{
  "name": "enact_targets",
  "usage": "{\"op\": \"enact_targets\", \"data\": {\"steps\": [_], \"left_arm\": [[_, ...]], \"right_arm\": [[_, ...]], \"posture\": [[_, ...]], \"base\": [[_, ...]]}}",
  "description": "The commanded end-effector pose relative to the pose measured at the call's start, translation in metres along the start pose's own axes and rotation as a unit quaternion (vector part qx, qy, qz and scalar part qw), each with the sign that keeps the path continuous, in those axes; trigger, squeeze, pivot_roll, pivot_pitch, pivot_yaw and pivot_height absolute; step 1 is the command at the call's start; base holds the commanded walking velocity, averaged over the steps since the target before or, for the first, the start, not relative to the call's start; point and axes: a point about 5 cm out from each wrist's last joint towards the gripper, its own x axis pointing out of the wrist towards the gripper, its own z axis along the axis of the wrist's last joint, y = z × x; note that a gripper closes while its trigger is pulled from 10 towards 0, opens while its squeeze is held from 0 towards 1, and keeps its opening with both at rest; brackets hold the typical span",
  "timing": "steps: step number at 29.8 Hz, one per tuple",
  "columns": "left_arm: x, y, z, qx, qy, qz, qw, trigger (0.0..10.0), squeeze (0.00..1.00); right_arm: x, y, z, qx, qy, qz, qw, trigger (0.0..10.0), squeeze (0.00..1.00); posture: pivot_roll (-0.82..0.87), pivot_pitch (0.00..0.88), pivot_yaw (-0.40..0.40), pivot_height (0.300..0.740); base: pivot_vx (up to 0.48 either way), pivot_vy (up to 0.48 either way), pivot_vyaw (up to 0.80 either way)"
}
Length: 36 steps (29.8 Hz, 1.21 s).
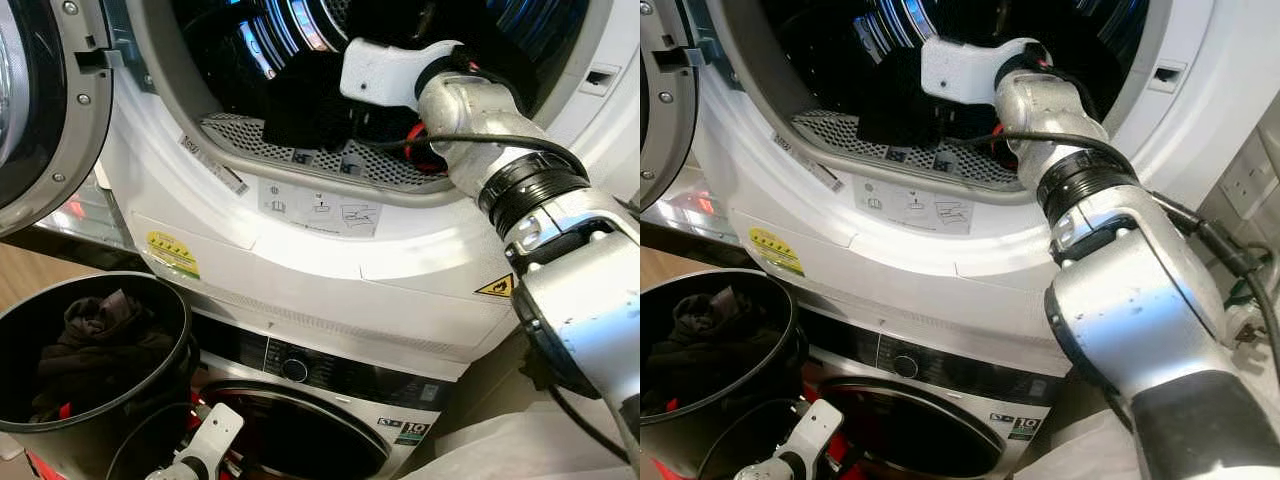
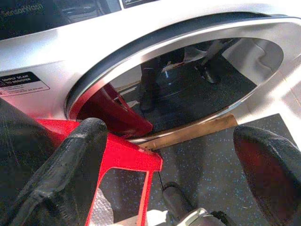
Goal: Clothes washing
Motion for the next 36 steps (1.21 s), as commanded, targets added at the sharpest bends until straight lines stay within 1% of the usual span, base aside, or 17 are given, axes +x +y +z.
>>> {"op": "enact_targets", "data": {"steps": [1, 3, 4, 7, 10, 16, 21, 22, 24, 26, 27, 30, 31, 33, 34, 35, 36], "left_arm": [[0.0, -0.003, -0.002, 0.001, 0.007, -0.003, 1.0, 10.0, 0.0], [0.0, -0.002, -0.003, 0.001, 0.016, 0.005, 1.0, 10.0, 0.0], [0.0, -0.001, -0.004, 0.005, 0.021, 0.008, 1.0, 10.0, 0.0], [0.001, -0.002, -0.002, 0.002, 0.016, 0.008, 1.0, 10.0, 0.0], [0.001, -0.001, -0.001, -0.003, 0.009, 0.013, 1.0, 10.0, 0.0], [-0.001, -0.002, -0.005, -0.002, 0.014, 0.014, 1.0, 10.0, 0.0], [-0.001, 0.0, -0.004, 0.0, 0.015, 0.014, 1.0, 10.0, 0.0], [0.0, 0.001, -0.003, 0.0, 0.014, 0.015, 1.0, 10.0, 0.0], [0.0, 0.001, -0.002, 0.0, 0.013, 0.015, 1.0, 10.0, 0.0], [0.001, 0.0, -0.001, -0.002, 0.011, 0.014, 1.0, 10.0, 0.0], [0.001, 0.0, -0.001, -0.002, 0.011, 0.014, 1.0, 10.0, 0.0], [0.002, -0.004, 0.0, 0.001, 0.009, 0.005, 1.0, 10.0, 0.0], [0.002, -0.005, 0.0, 0.0, 0.008, 0.002, 1.0, 10.0, 0.0], [0.002, -0.005, 0.0, -0.001, 0.008, 0.002, 1.0, 10.0, 0.0], [0.002, -0.005, 0.0, 0.0, 0.008, 0.002, 1.0, 10.0, 0.0], [0.002, -0.005, 0.0, 0.0, 0.008, 0.001, 1.0, 10.0, 0.0], [0.002, -0.005, 0.0, 0.0, 0.008, 0.001, 1.0, 10.0, 0.0]], "right_arm": [[-0.001, 0.01, -0.008, 0.085, 0.02, 0.027, 0.996, 10.0, 0.0], [-0.001, 0.014, -0.007, 0.112, 0.024, 0.029, 0.993, 10.0, 0.0], [-0.002, 0.015, -0.01, 0.104, 0.031, 0.022, 0.994, 10.0, 0.0], [-0.002, 0.005, -0.021, 0.111, 0.056, -0.018, 0.992, 10.0, 0.0], [-0.003, -0.009, -0.037, 0.174, 0.089, -0.059, 0.979, 10.0, 0.0], [-0.005, -0.024, -0.051, 0.179, 0.105, -0.115, 0.971, 10.0, 0.0], [-0.004, -0.031, -0.04, 0.166, 0.075, -0.138, 0.974, 10.0, 0.0], [-0.002, -0.027, -0.023, 0.198, 0.031, -0.116, 0.973, 10.0, 0.0], [-0.001, -0.023, -0.016, 0.219, 0.015, -0.099, 0.971, 10.0, 0.0], [-0.001, 0.002, 0.01, 0.317, -0.04, 0.001, 0.948, 10.0, 0.0], [-0.001, 0.002, 0.01, 0.317, -0.04, 0.001, 0.948, 10.0, 0.0], [-0.004, 0.024, 0.033, 0.36, -0.088, 0.087, 0.925, 10.0, 0.0], [-0.006, 0.032, 0.046, 0.388, -0.119, 0.123, 0.906, 10.0, 0.0], [-0.007, 0.034, 0.05, 0.397, -0.128, 0.132, 0.899, 10.0, 0.0], [-0.009, 0.036, 0.059, 0.42, -0.152, 0.153, 0.882, 10.0, 0.0], [-0.01, 0.036, 0.062, 0.433, -0.161, 0.16, 0.873, 10.0, 0.0], [-0.01, 0.036, 0.062, 0.433, -0.161, 0.16, 0.873, 10.0, 0.0]], "posture": [[0.2, 0.0, -0.11, 0.74], [0.2, 0.0, -0.106, 0.74], [0.21, 0.0, -0.108, 0.74], [0.22, 0.0, -0.116, 0.74], [0.24, 0.0, -0.119, 0.74], [0.23, 0.0, -0.113, 0.74], [0.22, 0.0, -0.108, 0.74], [0.21, 0.0, -0.106, 0.74], [0.21, 0.0, -0.105, 0.74], [0.19, 0.0, -0.096, 0.74], [0.19, 0.0, -0.096, 0.74], [0.19, 0.0, -0.091, 0.74], [0.19, 0.0, -0.09, 0.74], [0.18, 0.0, -0.086, 0.74], [0.18, 0.0, -0.085, 0.74], [0.18, 0.0, -0.084, 0.74], [0.18, 0.0, -0.084, 0.74]], "base": [[0.0, 0.0, 0.0], [0.0, 0.0, 0.0], [0.0, 0.0, 0.0], [0.0, 0.0, 0.0], [0.0, 0.0, 0.0], [0.0, 0.0, 0.0], [0.0, 0.0, 0.0], [0.0, 0.0, 0.0], [0.0, 0.0, 0.0], [0.0, 0.0, 0.0], [0.0, 0.0, 0.0], [0.0, 0.0, 0.0], [0.0, 0.0, 0.0], [0.0, 0.0, 0.0], [0.0, 0.0, 0.0], [0.0, 0.0, 0.0], [0.0, 0.0, 0.0]]}}
